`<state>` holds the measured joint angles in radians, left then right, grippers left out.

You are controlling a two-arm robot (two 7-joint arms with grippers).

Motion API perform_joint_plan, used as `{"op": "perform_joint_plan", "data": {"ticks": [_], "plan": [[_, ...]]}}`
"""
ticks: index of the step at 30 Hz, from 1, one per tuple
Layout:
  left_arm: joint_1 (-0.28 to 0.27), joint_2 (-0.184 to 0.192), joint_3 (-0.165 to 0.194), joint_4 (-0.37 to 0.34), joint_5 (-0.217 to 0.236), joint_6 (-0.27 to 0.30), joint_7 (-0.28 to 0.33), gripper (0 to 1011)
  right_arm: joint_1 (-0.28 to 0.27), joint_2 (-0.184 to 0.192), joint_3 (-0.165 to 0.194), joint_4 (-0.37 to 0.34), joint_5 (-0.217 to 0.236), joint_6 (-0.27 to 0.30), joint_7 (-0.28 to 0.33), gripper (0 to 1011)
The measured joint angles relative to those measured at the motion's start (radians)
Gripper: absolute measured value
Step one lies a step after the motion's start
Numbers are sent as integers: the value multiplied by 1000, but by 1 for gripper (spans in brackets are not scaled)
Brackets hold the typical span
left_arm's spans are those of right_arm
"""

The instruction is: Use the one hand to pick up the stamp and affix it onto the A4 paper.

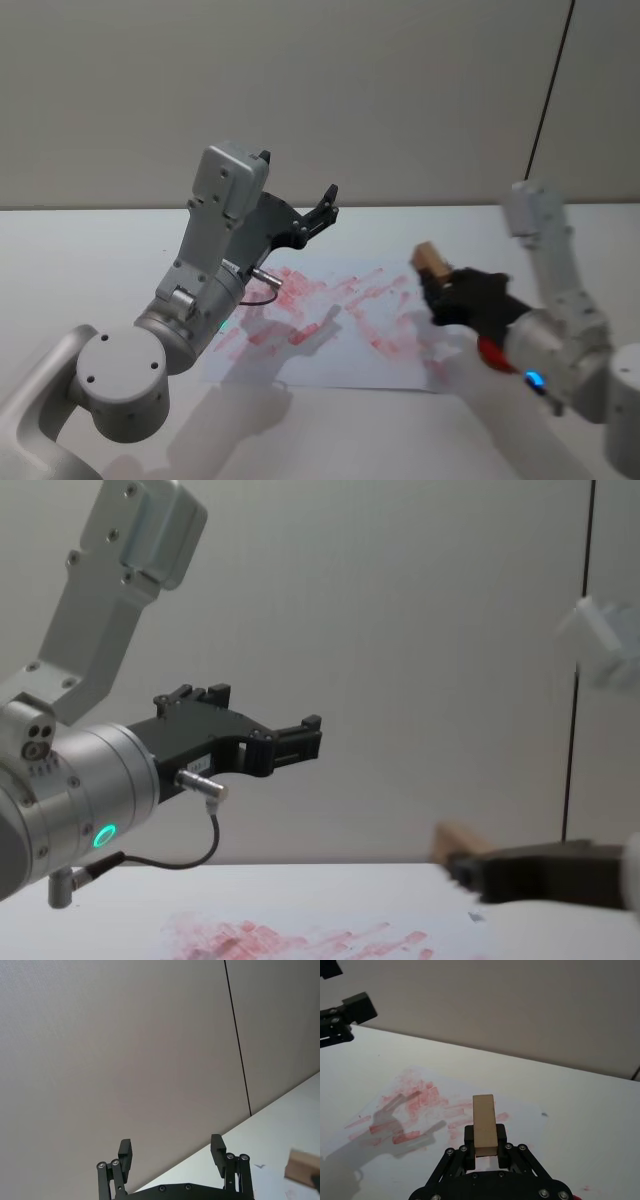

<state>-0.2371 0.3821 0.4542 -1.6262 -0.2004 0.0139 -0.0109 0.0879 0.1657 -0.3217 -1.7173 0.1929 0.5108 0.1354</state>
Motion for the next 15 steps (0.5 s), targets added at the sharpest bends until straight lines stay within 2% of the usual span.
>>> {"op": "perform_joint_plan", "data": {"ticks": [2,6,15], "plan": [[0,0,0,0,0,0,0,1001,-23,32,27,-39,33,-1,-16,218],[0,0,0,0,0,0,0,1001,-60,77,60,-81,66,4,-33,218],[0,0,0,0,0,0,0,1001,-140,164,114,-129,109,16,-55,218]]}}
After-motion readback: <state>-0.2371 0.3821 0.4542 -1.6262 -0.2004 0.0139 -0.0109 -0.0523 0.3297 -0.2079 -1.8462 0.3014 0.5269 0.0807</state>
